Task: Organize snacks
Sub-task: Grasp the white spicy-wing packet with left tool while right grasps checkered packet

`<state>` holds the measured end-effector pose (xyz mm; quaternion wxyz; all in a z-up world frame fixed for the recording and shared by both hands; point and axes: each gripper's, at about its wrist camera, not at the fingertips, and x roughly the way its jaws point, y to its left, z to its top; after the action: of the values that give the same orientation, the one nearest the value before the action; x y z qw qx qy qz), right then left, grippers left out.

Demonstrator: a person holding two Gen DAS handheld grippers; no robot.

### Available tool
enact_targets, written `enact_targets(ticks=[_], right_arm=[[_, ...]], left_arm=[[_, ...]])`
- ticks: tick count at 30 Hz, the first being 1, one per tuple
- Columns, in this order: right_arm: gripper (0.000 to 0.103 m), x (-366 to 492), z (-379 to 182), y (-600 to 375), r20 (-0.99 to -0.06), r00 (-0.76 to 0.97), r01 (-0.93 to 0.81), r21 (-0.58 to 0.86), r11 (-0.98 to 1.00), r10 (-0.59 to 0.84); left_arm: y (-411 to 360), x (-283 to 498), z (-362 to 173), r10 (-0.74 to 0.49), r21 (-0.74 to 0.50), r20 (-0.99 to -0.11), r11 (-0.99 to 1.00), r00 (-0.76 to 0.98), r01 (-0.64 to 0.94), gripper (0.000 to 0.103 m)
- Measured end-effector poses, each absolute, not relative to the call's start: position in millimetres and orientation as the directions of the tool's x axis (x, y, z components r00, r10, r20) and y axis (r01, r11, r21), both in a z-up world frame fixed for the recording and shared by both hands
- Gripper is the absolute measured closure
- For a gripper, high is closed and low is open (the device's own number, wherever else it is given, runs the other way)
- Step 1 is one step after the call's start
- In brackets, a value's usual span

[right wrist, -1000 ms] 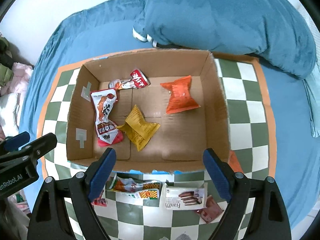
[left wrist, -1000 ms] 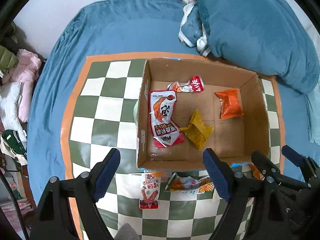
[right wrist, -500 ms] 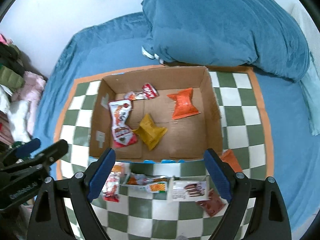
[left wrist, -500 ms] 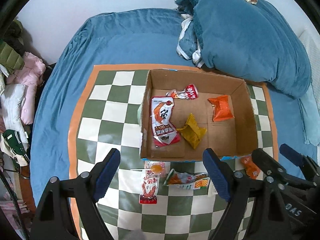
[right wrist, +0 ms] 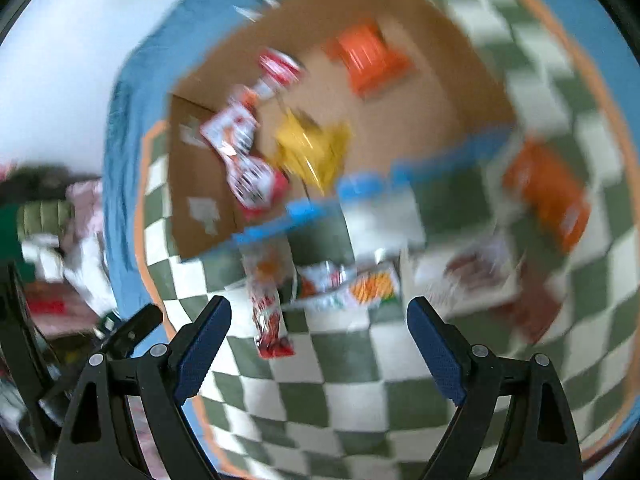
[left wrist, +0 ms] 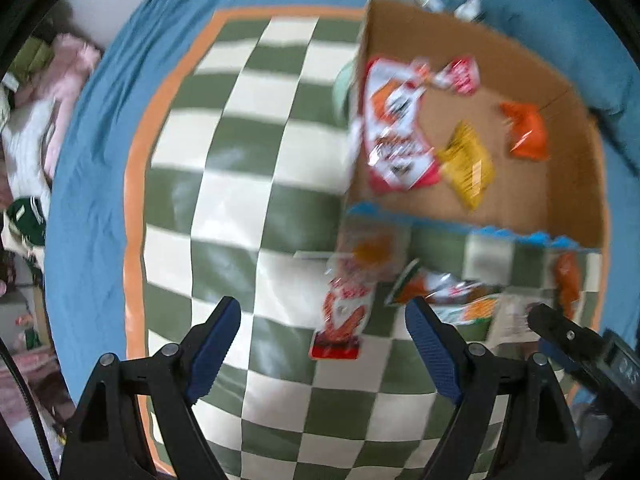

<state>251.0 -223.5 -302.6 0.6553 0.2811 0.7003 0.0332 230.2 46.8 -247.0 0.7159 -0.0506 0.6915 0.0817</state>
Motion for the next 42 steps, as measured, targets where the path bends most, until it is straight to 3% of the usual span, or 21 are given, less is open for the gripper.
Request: enact_targets(ticks=[7,17,19,29,36,37,40,42], right_arm=[[0.016,226.2,-392.5,-211.6,-0.846,-0.021,0.62,0.407,0.671,0.533],[0.03,237.9,-432.4,-190.3,-0.885,0.011,0.722,0.329,0.608,0.466],[0.045,245.7,-429.7,-185.9,-0.903,-0.025,0.692,0.294,0.66,0.429],[0.048,260.0,-410.7,-163.5,-0.944,-0.179,0.329,0.208,0.921,0.278],[0.048,249.9,-400.1,-136.0,-0.956,-0.259,0.077,0.12,0.99,0.136],[0.048,249.3,-400.0,-131.8,-0.955,-0.267,0.075,0.117,0.99,0.133],[0.046,242.4,-406.5,-119.9,-0.952,-0.276,0.1,0.108,0.989,0.131],[0.045,237.1,-415.4,-120.9,-0.946,-0.293,0.122,0.106,0.987,0.138]], left_arm=[[70.8,220.9,-293.2,0.06,0.072,-0.997,0.969,-0.055,-0.236,0.019],[72.2,218.3,-336.5,0.047,0.068,-0.992,0.98,-0.115,-0.185,0.019],[64.2,218.7,-344.3,0.041,0.059,-0.991,0.987,-0.125,-0.15,0.019],[12.6,222.1,-382.0,0.027,0.023,-0.98,0.999,-0.199,0.022,0.019],[-6.1,229.2,-402.4,0.031,0.026,-0.973,0.999,-0.229,0.026,0.019],[-5.1,231.1,-401.7,0.02,0.018,-0.974,1.0,-0.225,0.007,0.023],[-0.3,231.3,-396.5,0.022,0.024,-0.979,1.0,-0.202,-0.01,0.052],[2.4,229.0,-394.3,0.014,0.016,-0.981,1.0,-0.195,-0.011,0.054]])
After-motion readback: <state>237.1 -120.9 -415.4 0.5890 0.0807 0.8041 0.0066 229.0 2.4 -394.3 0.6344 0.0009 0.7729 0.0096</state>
